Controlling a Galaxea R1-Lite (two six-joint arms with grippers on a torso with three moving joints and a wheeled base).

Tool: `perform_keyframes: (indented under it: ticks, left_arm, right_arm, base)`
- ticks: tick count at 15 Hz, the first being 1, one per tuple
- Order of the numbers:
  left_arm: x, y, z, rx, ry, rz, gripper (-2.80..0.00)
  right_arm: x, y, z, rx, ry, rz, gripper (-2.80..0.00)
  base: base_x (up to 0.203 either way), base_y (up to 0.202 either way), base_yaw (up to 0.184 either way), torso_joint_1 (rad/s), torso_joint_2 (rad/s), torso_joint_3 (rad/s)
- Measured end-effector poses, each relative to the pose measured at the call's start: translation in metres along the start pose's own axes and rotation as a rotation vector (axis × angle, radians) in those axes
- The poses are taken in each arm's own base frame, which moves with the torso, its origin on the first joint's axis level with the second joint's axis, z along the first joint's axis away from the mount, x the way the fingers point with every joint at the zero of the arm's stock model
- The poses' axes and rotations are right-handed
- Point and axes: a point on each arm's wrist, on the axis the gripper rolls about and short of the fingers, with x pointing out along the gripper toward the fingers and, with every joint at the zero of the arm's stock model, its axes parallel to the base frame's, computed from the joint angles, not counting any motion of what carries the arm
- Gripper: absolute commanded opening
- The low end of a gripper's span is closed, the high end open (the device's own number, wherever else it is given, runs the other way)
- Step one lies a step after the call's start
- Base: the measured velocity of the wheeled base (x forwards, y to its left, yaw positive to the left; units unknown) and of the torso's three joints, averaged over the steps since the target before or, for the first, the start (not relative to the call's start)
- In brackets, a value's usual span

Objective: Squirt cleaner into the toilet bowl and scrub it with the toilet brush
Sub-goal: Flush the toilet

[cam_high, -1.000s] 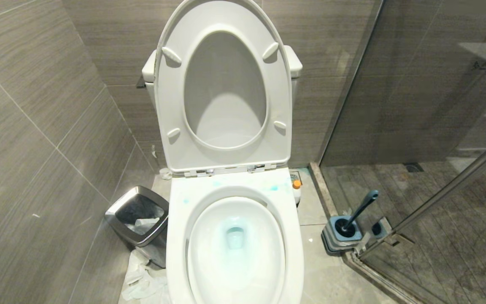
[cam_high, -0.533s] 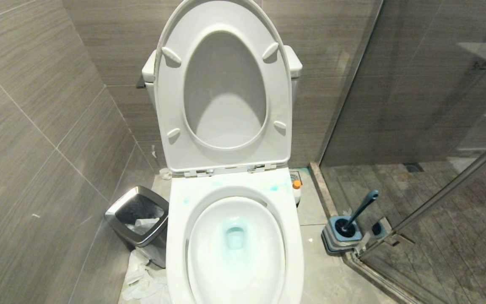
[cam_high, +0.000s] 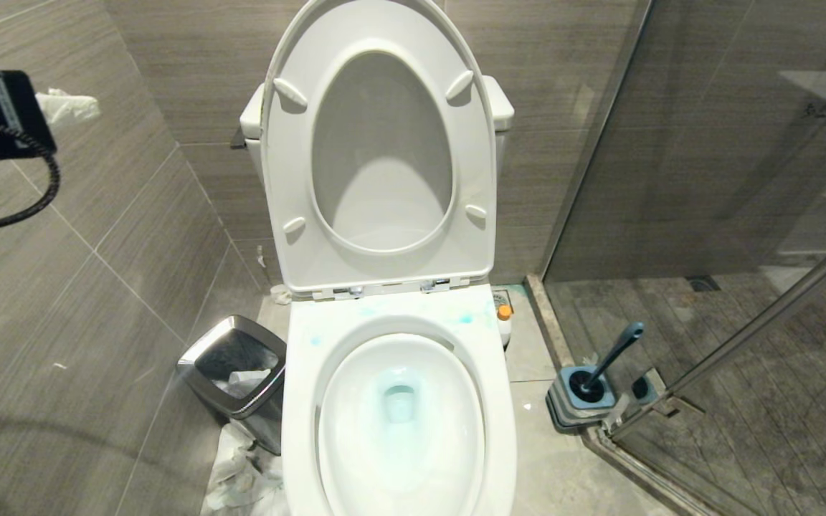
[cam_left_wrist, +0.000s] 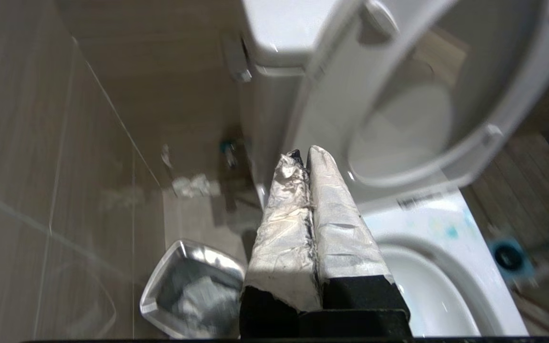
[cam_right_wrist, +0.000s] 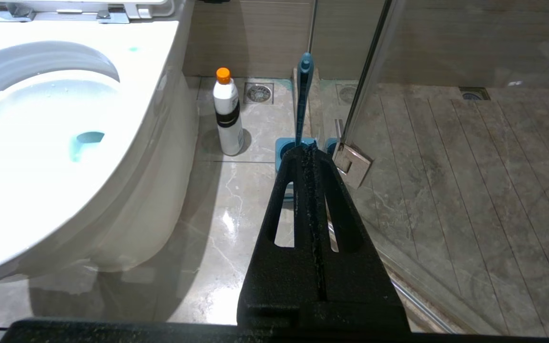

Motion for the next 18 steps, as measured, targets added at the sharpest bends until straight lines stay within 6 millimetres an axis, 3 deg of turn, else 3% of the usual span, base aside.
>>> perform_keyframes:
  ticks: [5, 10, 14, 18]
  left_arm:
    - [0.086, 0.016, -0.01, 0.001, -0.148, 0.078, -2.8]
    - [0.151, 0.021, -0.021, -0.065, -0.401, 0.156, -2.8]
    - [0.179, 0.026, -0.028, -0.098, -0.447, 0.151, -2.8]
    - [0.19, 0.038, -0.036, -0.11, -0.438, 0.167, -2.8]
  right_arm:
    - [0.0, 0.0, 0.0, 0.0, 0.0, 0.0, -2.8]
    - [0.0, 0.0, 0.0, 0.0, 0.0, 0.0, -2.8]
    - [0.0, 0.0, 0.0, 0.0, 0.0, 0.0, -2.8]
    - [0.0, 0.0, 0.0, 0.001, 0.0, 0.0, -2.8]
  base:
    - [0.0, 0.0, 0.0, 0.0, 0.0, 0.0]
    - [0.0, 0.0, 0.0, 0.0, 0.0, 0.0]
    - [0.0, 0.0, 0.0, 0.0, 0.0, 0.0]
    - [0.0, 0.0, 0.0, -0.001, 0.0, -0.012]
